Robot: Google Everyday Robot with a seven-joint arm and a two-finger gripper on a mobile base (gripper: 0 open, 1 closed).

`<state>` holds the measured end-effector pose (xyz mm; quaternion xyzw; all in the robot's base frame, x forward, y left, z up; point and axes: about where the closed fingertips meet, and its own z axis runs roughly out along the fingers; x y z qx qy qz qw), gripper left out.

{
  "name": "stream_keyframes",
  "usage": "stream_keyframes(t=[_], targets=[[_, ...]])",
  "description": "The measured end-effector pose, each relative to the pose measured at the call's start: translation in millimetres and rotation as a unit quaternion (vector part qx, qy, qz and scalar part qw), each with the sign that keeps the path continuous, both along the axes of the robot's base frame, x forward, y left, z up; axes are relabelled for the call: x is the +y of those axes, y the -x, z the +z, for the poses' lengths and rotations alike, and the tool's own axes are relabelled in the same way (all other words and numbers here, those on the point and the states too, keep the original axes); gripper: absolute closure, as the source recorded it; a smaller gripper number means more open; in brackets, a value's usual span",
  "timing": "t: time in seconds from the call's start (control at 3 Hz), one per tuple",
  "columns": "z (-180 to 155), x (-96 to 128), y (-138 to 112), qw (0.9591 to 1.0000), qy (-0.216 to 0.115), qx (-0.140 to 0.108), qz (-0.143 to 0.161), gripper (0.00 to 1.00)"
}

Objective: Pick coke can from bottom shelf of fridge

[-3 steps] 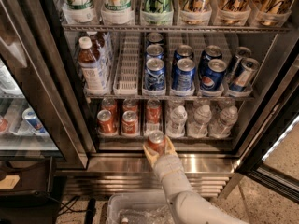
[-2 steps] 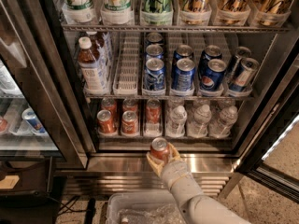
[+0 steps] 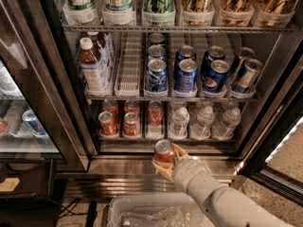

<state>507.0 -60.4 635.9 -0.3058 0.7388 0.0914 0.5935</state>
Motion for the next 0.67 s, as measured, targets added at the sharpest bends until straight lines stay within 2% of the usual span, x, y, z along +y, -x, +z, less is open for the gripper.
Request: stream_keyframes(t=[0.33, 0.67], targets=[[-0.5, 17.7, 12.0, 0.9992, -0.005, 0.009, 0.039, 1.00], [-0.5, 17.7, 12.0, 0.9992, -0.005, 0.009, 0.039, 1.00]])
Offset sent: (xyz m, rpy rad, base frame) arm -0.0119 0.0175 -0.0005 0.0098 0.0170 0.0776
